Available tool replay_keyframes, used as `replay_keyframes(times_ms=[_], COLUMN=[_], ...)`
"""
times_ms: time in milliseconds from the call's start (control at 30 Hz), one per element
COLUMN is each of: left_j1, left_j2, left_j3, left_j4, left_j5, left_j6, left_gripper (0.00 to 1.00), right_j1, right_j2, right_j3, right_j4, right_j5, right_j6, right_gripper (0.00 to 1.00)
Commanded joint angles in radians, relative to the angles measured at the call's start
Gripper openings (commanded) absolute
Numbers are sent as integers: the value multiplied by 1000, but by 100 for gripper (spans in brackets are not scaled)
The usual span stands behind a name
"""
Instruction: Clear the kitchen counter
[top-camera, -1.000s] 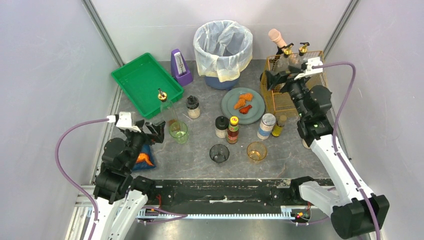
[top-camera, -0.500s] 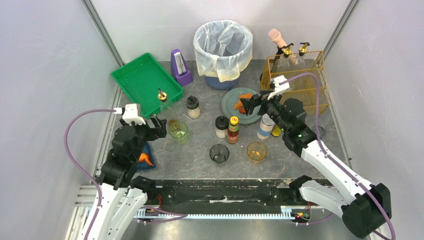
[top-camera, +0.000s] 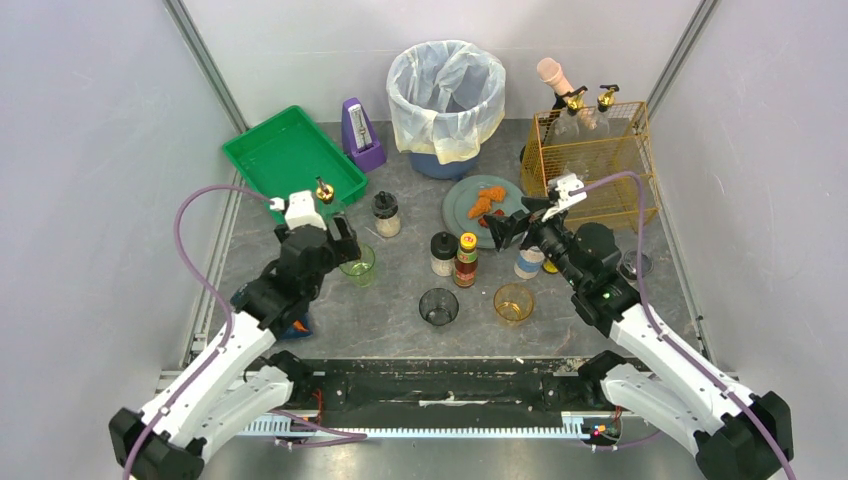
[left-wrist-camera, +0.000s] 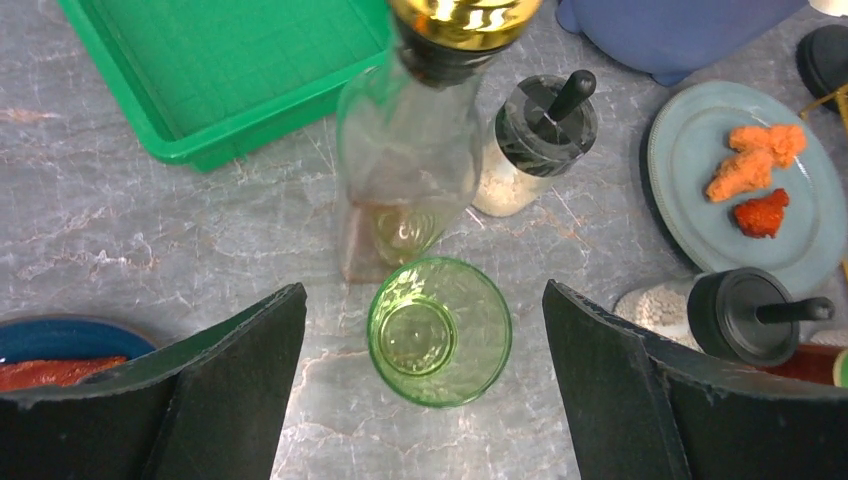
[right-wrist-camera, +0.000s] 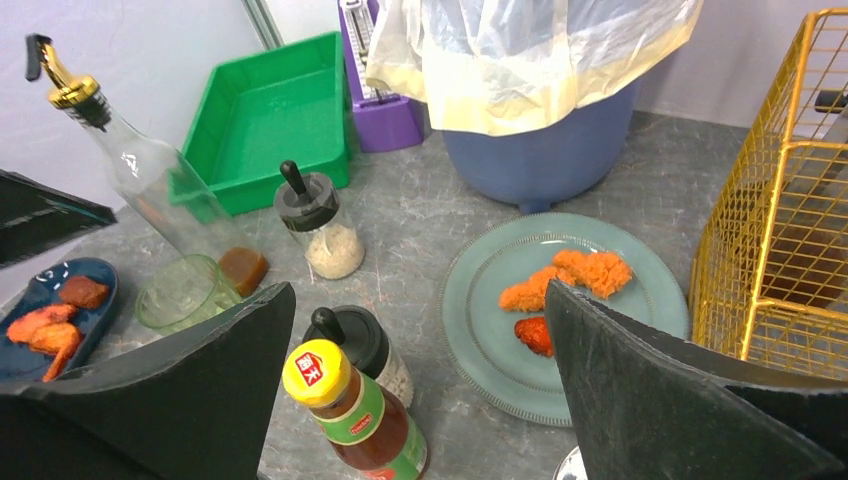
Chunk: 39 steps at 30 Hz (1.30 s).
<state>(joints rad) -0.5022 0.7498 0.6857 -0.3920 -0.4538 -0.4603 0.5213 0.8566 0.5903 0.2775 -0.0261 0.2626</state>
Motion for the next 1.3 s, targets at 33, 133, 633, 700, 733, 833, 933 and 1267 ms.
replay_keyframes(times_ms=[33, 133, 633, 700, 733, 833, 933, 1267], left_j1=[-109, -132, -132, -130, -127, -108, -72, 13], left_j2=[108, 139, 338, 366, 376, 403, 419, 459], left_j3=[-21, -65, -253, -270, -281, -299, -306, -328], left_j4=[188, 293, 887, 957, 991, 1059, 1082, 1178], left_j5=[-343, -393, -428, -444, -444, -442, -417, -241], left_j6=[-6, 21, 250, 274, 285, 290, 271, 289], left_gripper=[94, 94, 94, 94, 93, 91, 91, 88], right_j1=[6, 5, 16, 20, 20, 21, 23, 27], right_j2=[-47, -55, -61, -61, -60, -56, -54, -47], right_j3=[-22, -26, -37, -37, -38, -38, -40, -43], right_j4=[79, 81, 94, 95, 95, 96, 95, 100], right_j5=[-1, -7, -20, -19, -19, -20, -19, -24], right_j6=[18, 21, 20, 21, 20, 18, 16, 10], right_gripper=[98, 98, 98, 98, 98, 98, 98, 98])
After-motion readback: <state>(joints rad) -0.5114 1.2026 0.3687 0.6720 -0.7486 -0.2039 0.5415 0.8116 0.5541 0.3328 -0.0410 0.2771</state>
